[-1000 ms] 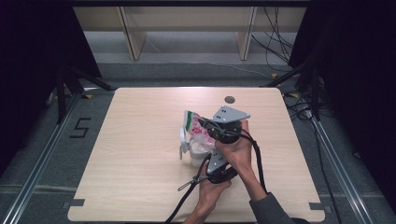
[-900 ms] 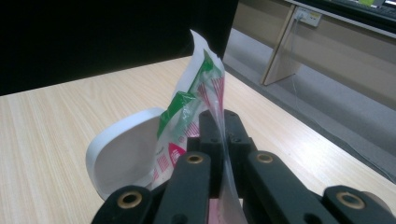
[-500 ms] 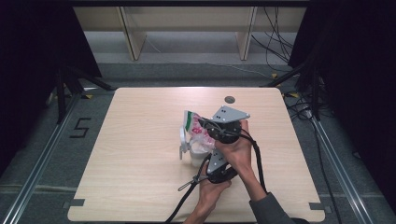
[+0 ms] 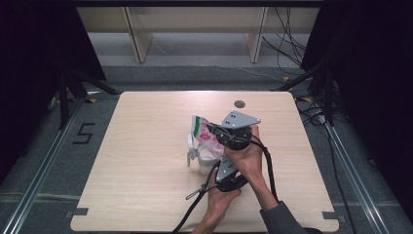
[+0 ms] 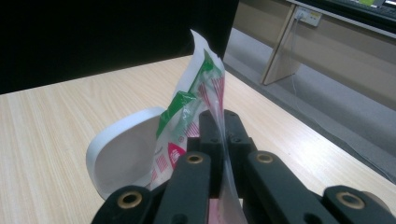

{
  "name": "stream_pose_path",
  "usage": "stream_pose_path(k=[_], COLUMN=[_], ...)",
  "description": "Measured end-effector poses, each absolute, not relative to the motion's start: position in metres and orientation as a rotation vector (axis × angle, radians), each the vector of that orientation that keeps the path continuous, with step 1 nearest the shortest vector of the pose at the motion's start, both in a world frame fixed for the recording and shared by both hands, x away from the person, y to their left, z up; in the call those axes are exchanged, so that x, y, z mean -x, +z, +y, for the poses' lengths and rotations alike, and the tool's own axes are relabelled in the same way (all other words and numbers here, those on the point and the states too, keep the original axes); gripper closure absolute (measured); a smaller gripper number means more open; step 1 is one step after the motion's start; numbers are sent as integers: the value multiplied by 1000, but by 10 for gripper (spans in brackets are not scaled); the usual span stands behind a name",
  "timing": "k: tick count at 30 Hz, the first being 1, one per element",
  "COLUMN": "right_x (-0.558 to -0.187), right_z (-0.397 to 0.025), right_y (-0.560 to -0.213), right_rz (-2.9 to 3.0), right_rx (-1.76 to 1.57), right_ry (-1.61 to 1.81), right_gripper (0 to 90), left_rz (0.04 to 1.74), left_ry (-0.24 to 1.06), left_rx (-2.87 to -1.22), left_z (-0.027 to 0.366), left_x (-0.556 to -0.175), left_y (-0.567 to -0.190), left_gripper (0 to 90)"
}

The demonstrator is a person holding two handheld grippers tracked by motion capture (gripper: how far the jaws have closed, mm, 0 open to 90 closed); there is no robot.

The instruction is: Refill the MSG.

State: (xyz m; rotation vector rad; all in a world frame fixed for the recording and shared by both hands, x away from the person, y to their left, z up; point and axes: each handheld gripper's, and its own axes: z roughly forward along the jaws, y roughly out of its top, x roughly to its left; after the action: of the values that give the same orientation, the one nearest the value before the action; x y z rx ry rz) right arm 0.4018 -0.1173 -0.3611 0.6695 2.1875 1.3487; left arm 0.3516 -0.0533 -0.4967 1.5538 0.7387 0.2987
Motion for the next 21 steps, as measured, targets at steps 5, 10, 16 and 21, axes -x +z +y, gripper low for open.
stream_pose_path(k=[5,10,16,21], right_x=[-403,-401,-400,-401], right_z=[-117,-117,-116,-117], right_y=[-362,-360,-361,-360], right_rz=[2191,2193,2178,2168], right_rx=[-658,-670,-663,-652], right_ry=[1332,1351,1342,1345], right_gripper=[896,897,897,897], left_rz=[749,739,735,736], left_ry=[302,295,302,298], left_rx=[-1566,-1552,-1554,-1553], left_z=[-53,-53,-52,-53], left_x=[-351,-352,-351,-352], left_y=[-496,-497,-496,-496], left_gripper=[781,781,781,781])
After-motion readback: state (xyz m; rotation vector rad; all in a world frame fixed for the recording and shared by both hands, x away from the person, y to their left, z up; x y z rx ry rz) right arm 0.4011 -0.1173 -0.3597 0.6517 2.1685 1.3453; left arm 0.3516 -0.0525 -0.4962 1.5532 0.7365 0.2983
